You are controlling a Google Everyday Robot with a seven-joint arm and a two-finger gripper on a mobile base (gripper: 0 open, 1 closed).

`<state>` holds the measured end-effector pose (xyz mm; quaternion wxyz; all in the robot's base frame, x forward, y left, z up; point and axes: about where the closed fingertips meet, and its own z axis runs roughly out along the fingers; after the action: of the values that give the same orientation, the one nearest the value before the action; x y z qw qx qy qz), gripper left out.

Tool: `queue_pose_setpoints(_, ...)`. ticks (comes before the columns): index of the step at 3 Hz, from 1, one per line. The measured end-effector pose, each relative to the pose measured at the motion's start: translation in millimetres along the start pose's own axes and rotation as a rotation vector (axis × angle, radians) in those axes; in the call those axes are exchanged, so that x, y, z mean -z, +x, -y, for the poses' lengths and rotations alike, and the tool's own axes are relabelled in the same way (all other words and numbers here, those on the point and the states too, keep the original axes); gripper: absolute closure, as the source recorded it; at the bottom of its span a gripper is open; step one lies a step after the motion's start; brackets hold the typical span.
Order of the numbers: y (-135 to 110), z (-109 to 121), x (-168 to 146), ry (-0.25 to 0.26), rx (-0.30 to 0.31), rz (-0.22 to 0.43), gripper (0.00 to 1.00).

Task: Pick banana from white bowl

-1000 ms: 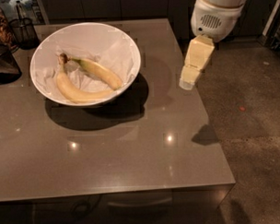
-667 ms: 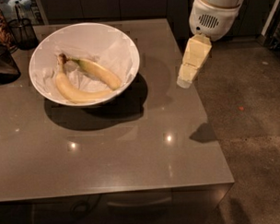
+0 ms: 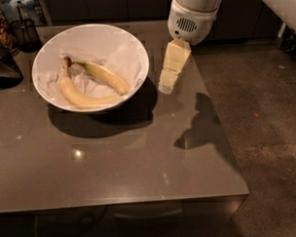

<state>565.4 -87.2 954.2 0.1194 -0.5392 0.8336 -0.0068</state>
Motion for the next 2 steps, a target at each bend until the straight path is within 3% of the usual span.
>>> queue_pose_setpoints(2,-72,-37,-12,0.043,0.159,-0.075,0.00)
